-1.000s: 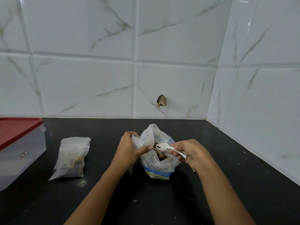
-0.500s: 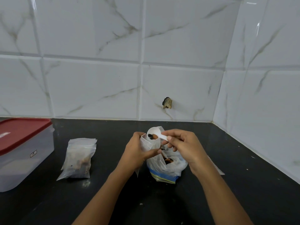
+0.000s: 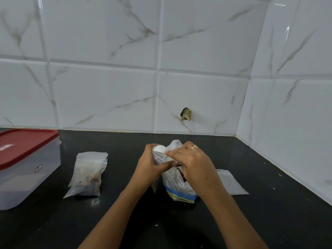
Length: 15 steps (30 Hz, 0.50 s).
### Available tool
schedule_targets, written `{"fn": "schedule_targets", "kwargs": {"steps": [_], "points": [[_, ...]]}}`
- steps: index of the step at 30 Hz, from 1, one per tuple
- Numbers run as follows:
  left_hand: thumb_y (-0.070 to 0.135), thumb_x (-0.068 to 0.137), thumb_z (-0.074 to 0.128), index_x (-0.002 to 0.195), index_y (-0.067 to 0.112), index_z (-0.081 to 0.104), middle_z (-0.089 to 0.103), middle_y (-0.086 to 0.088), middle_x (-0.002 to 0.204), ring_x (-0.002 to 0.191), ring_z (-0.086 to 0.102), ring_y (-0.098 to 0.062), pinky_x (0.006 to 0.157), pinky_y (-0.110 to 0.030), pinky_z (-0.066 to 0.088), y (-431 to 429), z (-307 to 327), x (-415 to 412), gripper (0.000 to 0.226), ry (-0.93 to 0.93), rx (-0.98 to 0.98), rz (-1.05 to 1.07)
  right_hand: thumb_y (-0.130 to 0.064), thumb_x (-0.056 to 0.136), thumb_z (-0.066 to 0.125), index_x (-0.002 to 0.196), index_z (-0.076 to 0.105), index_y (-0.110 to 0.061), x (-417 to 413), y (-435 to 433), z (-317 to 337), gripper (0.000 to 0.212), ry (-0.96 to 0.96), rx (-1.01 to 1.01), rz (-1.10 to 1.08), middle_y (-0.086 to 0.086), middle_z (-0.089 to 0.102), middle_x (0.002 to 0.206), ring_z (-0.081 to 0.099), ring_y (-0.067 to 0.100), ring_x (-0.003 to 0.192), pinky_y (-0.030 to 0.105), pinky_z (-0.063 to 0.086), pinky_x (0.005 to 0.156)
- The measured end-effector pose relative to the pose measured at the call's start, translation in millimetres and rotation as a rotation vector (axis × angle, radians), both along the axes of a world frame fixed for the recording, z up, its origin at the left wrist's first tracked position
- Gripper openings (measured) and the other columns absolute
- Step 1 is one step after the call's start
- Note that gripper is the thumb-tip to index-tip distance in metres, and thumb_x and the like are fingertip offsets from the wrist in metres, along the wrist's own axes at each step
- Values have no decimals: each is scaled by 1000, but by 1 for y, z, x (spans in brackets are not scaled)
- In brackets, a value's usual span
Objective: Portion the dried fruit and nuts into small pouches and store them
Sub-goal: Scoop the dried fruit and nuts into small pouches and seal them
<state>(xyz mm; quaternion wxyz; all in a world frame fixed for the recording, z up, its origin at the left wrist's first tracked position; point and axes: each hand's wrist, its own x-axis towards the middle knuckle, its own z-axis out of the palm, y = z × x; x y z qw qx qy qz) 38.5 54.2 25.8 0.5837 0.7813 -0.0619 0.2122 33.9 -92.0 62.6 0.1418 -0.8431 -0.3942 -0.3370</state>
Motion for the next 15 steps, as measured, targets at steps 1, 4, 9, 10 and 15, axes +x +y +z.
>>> {"fn": "schedule_targets", "kwargs": {"steps": [1,4,9,10,15], "points": [[18,71,78,111,21,42,55,11,101,95,57,-7,78,-18,49,0,-1,0,54,3,0,-3,-2,55,64,90,75,-14,0,-1,0,39,-23,-14,3,-4,73,75,65,16,70,18,52,57],[19,71,78,113,21,41,56,6,108,103,57,-11,88,-28,51,1,-2,1,56,14,-13,-6,-5,58,63,90,75,-12,-2,-2,1,35,-119,-11,-6,-3,73,78,65,15,71,18,51,60],[20,71,78,114,23,36,52,4,112,106,55,-14,88,-29,50,1,0,0,60,40,-37,14,-4,76,49,95,74,-7,1,-2,3,31,-17,299,-46,6,73,82,66,21,75,11,42,71],[20,71,78,114,23,34,50,4,111,105,54,-13,86,-26,49,1,0,-1,61,42,-33,24,1,81,50,99,73,-7,0,-2,4,30,85,445,-76,7,73,88,66,21,79,7,40,72],[13,75,75,126,18,26,40,4,115,106,45,-10,87,-19,42,-1,1,-1,72,61,-12,38,3,91,40,117,61,-20,5,-9,-4,40,602,679,-298,9,66,108,64,20,96,6,43,57]]}}
